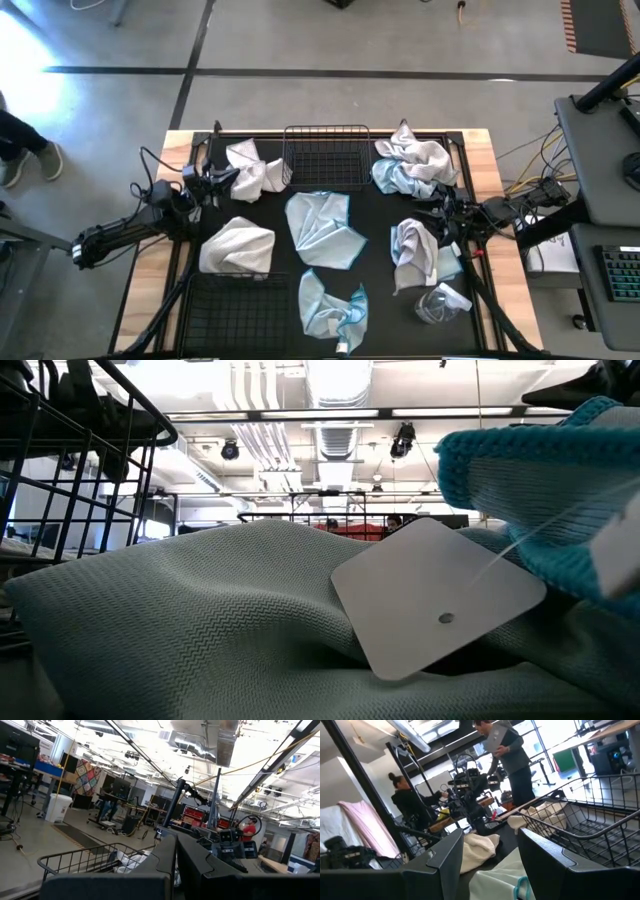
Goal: Sort microfiber towel by color & place in baskets
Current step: Put the top right white microfiber cloth into the top wire basket
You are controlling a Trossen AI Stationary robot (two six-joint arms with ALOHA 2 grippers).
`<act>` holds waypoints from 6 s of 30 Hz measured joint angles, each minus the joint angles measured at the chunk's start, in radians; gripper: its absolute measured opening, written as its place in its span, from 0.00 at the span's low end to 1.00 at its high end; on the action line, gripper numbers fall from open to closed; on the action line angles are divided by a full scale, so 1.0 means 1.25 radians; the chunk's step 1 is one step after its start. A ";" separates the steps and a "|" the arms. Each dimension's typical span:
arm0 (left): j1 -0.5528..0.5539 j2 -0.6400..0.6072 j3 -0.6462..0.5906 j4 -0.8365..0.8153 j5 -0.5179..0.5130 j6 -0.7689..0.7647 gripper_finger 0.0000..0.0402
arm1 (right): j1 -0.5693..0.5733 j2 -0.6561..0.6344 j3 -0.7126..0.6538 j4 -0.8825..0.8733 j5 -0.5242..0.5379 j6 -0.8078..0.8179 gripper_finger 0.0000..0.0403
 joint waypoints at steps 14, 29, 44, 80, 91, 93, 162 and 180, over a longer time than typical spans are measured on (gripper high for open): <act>0.000 0.001 0.000 0.060 0.000 -0.038 0.00 | 0.000 0.000 0.002 0.125 0.083 0.028 0.45; 0.000 0.001 0.032 0.281 0.003 -0.052 0.00 | 0.000 0.067 0.227 0.078 0.085 -0.109 0.45; 0.000 0.189 0.512 -0.340 0.000 0.111 0.00 | 0.000 0.289 0.650 -0.435 0.084 -0.094 0.45; 0.000 0.522 0.899 -0.967 -0.194 0.165 0.00 | 0.000 0.593 1.056 -1.417 0.107 0.475 0.45; 0.000 0.519 0.879 -0.962 -0.260 0.154 0.00 | -0.012 0.622 1.021 -1.417 0.219 0.504 0.45; 0.000 0.518 0.879 -0.962 -0.259 0.159 0.00 | -0.029 0.625 1.019 -1.417 0.233 0.512 0.45; 0.000 0.428 0.878 -0.979 -0.258 0.217 0.00 | -1.008 1.037 0.859 -0.980 -0.352 -0.172 0.45; 0.000 0.428 0.878 -0.986 -0.258 0.217 0.00 | -1.043 1.136 0.859 -1.059 -0.364 -0.232 0.45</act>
